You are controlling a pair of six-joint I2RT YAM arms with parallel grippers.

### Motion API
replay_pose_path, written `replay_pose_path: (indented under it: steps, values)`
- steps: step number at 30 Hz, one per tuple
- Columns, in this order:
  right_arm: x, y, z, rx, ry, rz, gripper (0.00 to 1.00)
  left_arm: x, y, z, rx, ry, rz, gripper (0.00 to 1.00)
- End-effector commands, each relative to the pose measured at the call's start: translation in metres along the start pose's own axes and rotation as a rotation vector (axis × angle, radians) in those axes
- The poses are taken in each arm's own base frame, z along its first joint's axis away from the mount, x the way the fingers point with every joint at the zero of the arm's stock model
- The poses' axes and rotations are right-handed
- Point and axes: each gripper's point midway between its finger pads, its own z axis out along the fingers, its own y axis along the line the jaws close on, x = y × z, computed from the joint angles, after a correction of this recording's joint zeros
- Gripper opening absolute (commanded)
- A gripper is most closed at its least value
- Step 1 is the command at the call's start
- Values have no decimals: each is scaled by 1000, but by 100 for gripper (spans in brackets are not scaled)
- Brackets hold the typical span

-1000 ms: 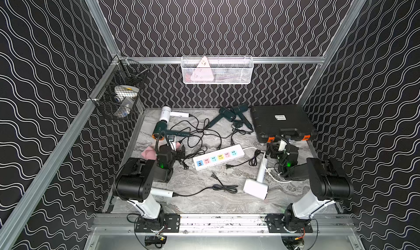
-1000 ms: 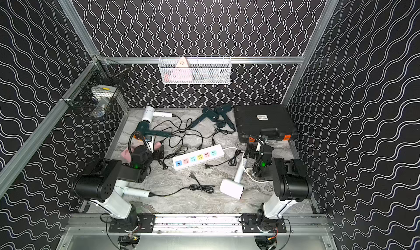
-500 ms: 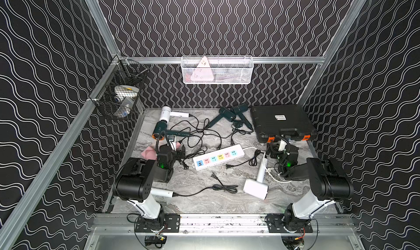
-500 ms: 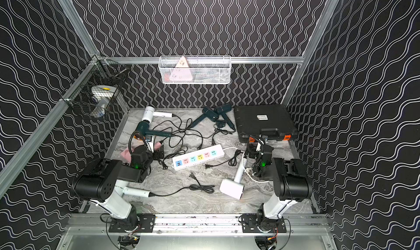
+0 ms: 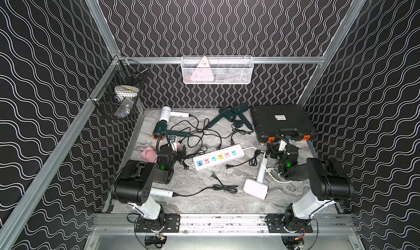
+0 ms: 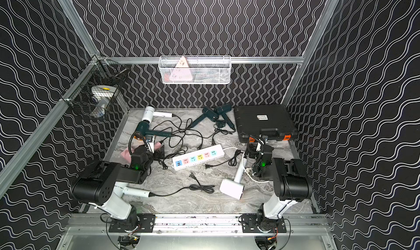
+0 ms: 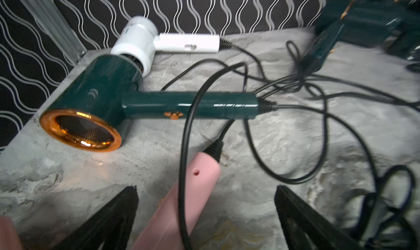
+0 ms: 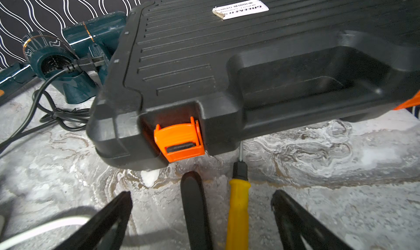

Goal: Charge the blow dryers
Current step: Adjust the plug at the center of the board.

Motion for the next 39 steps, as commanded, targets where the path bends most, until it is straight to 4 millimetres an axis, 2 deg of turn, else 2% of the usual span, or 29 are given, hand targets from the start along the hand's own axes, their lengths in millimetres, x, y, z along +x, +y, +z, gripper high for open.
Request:
replay_pose_path:
  steps: [1,3,5,10,14,18,21,24,27,28,30,32,34,37,39]
  values:
    - [-22,9,-4,-20,-25,-26,100,-23,8,-10,-73,-8,15,99]
    - [-32,10,-10,-7,23,-7,100,-39,13,-15,-98,34,-17,99]
    - [-46,12,-16,-2,61,11,100,-58,8,-19,-72,37,-39,99]
    - [-90,28,-43,-51,47,104,100,-107,-25,-40,115,-86,-166,99]
    - [-127,49,-76,-132,24,217,100,-144,-48,-64,277,-148,-326,99]
    - [-139,63,-100,-189,88,305,100,-162,-69,-85,398,-68,-444,99]
    - [-134,67,-112,-206,135,339,100,-163,-97,-108,464,-3,-440,99]
    - [-119,74,-118,-241,216,357,100,-161,-125,-133,561,-21,-392,99]
    - [-90,64,-113,-154,332,439,100,-150,-142,-146,637,-40,-338,99]
    - [-84,68,-110,-184,362,449,100,-144,-144,-146,647,-36,-334,99]
    - [-75,81,-104,-285,419,490,100,-134,-144,-143,643,-32,-325,99]
    - [-68,104,-98,-449,488,525,100,-124,-142,-139,632,-31,-340,99]
    - [-60,115,-94,-531,526,534,100,-113,-135,-132,581,-19,-396,99]
    - [-47,123,-88,-564,562,529,100,-82,-112,-111,409,54,-529,99]
    - [-39,129,-86,-544,588,489,100,-72,-110,-102,361,108,-529,99]
